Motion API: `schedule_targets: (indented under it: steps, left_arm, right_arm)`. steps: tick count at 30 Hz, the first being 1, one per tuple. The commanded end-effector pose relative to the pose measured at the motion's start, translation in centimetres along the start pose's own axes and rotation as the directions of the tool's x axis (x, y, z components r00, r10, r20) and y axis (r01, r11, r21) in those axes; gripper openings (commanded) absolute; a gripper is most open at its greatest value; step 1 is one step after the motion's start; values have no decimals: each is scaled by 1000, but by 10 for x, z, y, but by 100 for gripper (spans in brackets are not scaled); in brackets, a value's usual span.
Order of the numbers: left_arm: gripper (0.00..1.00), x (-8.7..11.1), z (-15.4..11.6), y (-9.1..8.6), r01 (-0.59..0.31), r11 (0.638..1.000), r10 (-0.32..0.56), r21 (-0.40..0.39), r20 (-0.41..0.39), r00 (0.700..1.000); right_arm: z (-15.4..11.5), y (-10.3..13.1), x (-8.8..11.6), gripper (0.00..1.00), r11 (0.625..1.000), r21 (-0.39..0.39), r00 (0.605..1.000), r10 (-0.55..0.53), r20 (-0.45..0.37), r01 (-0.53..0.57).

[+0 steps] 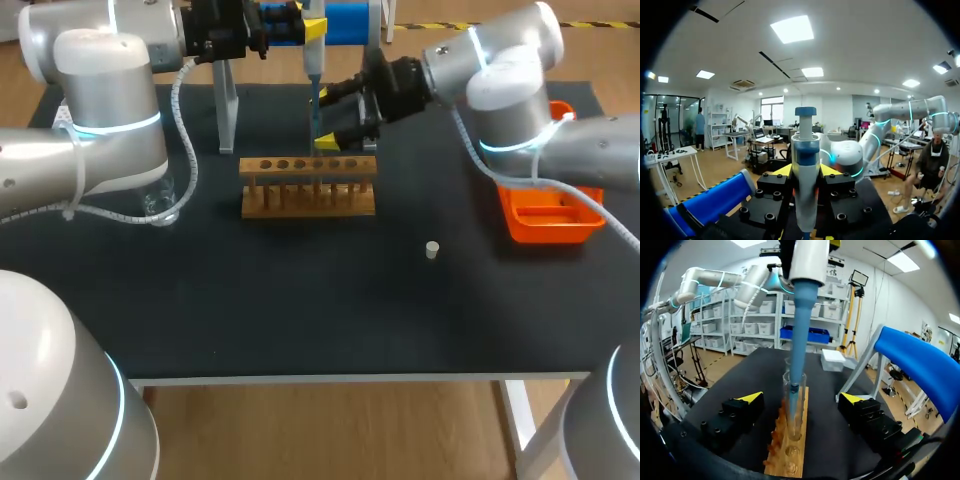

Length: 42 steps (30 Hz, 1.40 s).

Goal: Invert the test tube, pick up the pipette, mount the tip to pipette, aspirate from beaker and dispense into the tube, eject the tip, return the pipette, and cap with the stopper.

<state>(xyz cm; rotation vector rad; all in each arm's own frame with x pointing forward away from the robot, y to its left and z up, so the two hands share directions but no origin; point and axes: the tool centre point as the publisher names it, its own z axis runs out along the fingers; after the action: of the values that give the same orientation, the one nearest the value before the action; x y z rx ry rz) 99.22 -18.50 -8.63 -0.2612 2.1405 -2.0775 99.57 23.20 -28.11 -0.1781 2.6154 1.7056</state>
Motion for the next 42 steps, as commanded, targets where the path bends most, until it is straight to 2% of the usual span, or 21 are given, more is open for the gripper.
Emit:
schedule_targets:
  steps: [1,9,25,42]
  left_arm:
    - [0,-1,0,-1,1,1000,-1,-1,-2,1000]
    - [0,-1,0,-1,1,1000,-1,-1,-2,1000]
    - [0,-1,0,-1,1,1000,-1,-1,-2,1000]
    - [0,-1,0,-1,1,1000,-1,-1,-2,1000]
  right_arm:
    - [6,3,1,100,999,34,1000,14,27,-15]
    - [17,-8,0,100,994,102,995,18,100,-28]
    - [29,-26,0,100,981,193,993,-28,114,6]
    - [33,-30,-1,100,977,215,992,-24,121,-2]
